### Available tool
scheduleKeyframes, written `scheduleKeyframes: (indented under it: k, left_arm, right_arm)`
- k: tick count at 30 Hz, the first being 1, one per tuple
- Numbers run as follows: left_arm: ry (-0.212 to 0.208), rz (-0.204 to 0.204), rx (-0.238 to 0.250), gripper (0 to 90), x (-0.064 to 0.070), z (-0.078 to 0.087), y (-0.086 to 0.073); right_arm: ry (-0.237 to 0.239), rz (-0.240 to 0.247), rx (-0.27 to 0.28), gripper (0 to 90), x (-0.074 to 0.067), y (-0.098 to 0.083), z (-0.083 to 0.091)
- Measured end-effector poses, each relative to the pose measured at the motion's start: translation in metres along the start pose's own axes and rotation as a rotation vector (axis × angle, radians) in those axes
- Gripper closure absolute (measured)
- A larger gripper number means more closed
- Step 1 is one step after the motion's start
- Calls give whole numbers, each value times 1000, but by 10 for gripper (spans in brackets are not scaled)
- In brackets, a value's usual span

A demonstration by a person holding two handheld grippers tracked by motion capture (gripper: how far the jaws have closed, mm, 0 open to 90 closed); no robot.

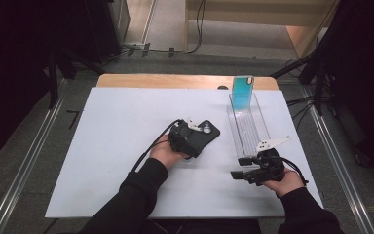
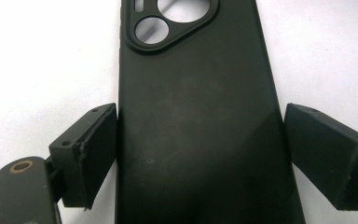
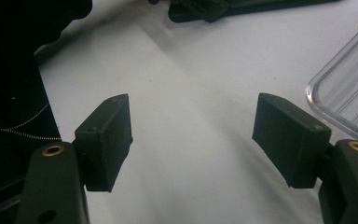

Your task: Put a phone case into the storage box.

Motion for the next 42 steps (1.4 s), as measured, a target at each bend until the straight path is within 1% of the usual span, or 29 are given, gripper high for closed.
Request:
scheduleKeyframes:
  k: [4, 9, 10, 12, 14, 15, 18, 20, 22, 23, 25, 26, 28, 31, 32, 36, 38, 42]
  left_arm:
    - [0, 10, 2, 155, -1, 1, 1]
    - [0, 15, 4, 169, -2, 2, 1]
    - [-7, 24, 9, 170, -2, 2, 1]
    - [-9, 26, 13, 171, -3, 3, 2]
    - [-16, 36, 27, 171, -4, 6, 4]
    - [-27, 44, 34, 171, -4, 7, 5]
    - [-40, 56, 48, 171, -7, 16, 8]
    - [-40, 56, 57, 171, -9, 23, 9]
    - [-44, 72, 67, 170, -10, 30, 10]
    - [-47, 69, 71, 170, -11, 34, 11]
    - [-42, 67, 74, 169, -13, 44, 10]
    - [-47, 81, 87, 169, -13, 48, 11]
    - [-56, 87, 96, 168, -14, 56, 11]
    - [-48, 76, 100, 168, -11, 68, 9]
    - [-54, 74, 98, 168, -10, 70, 8]
    - [-81, 103, 112, 169, -5, 81, 2]
    - [-88, 109, 122, 168, -2, 86, -1]
    - [-98, 139, 145, 168, 4, 91, -7]
  right_arm:
    - [5, 4, 7, 262, -1, 1, 0]
    - [19, 15, 33, 254, -4, 4, 2]
    - [25, 18, 40, 254, -5, 5, 3]
    - [29, 21, 51, 242, -6, 7, 4]
    - [35, 24, 64, 222, -6, 9, 4]
    - [38, 28, 74, 207, -7, 10, 5]
    - [51, 39, 91, 190, -10, 13, 6]
    - [60, 36, 97, 189, -13, 15, 7]
    - [48, 26, 97, 189, -13, 17, 8]
    - [43, 26, 97, 189, -13, 18, 8]
    - [46, 12, 100, 189, -14, 19, 8]
    - [46, 1, 102, 190, -14, 20, 9]
    - [49, -12, 109, 190, -15, 21, 9]
    - [44, -15, 124, 190, -17, 25, 10]
    - [46, -18, 130, 190, -18, 27, 10]
    - [39, -27, 131, 190, -22, 31, 8]
    - [39, -33, 134, 190, -24, 33, 7]
    - [43, -44, 146, 190, -28, 39, 6]
Point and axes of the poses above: each handheld gripper's, and its own axes: z roughly backward along the jaws, y roughly out of its top, x roughly to its right, the point moved 9 cm from there along -z, roughly forward along the jaws
